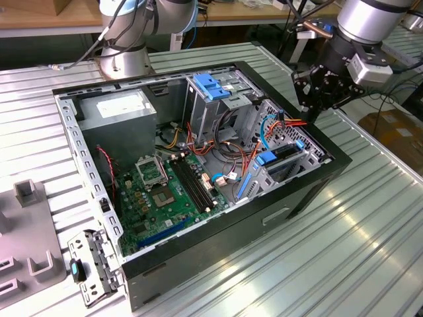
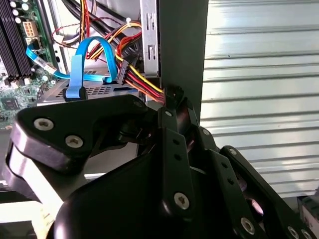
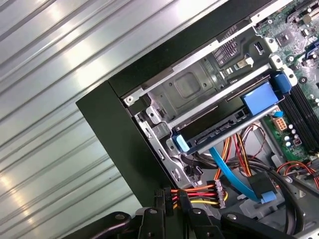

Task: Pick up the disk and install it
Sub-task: 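Insert the first disk wire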

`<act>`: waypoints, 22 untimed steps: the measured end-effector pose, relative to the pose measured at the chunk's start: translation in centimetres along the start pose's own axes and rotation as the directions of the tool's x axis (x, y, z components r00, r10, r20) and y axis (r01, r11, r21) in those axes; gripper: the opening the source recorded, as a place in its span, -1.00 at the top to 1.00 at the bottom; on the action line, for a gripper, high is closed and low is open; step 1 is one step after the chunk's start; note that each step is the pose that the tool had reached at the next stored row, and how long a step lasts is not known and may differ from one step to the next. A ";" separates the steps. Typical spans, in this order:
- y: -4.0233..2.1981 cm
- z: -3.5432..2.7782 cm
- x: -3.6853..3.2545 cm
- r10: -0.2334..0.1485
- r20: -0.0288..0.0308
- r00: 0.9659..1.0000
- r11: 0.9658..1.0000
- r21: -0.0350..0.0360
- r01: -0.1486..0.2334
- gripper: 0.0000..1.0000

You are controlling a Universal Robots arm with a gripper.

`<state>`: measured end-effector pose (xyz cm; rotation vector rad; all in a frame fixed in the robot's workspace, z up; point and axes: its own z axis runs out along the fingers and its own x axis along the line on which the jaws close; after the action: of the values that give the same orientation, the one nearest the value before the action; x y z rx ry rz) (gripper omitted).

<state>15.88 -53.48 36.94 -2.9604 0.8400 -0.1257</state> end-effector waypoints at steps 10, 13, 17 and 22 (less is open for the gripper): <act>0.07 0.23 0.02 -0.035 0.001 0.999 0.999 0.003 0.035 0.51; 0.06 0.18 0.03 -0.034 0.000 0.999 0.999 0.000 0.034 0.53; 0.03 -0.10 0.05 -0.034 -0.005 0.999 0.999 -0.008 0.034 0.67; 0.03 -0.11 0.06 -0.035 -0.006 0.999 0.999 -0.011 0.035 0.67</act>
<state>15.90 -53.54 37.06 -2.9871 0.7931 -0.1331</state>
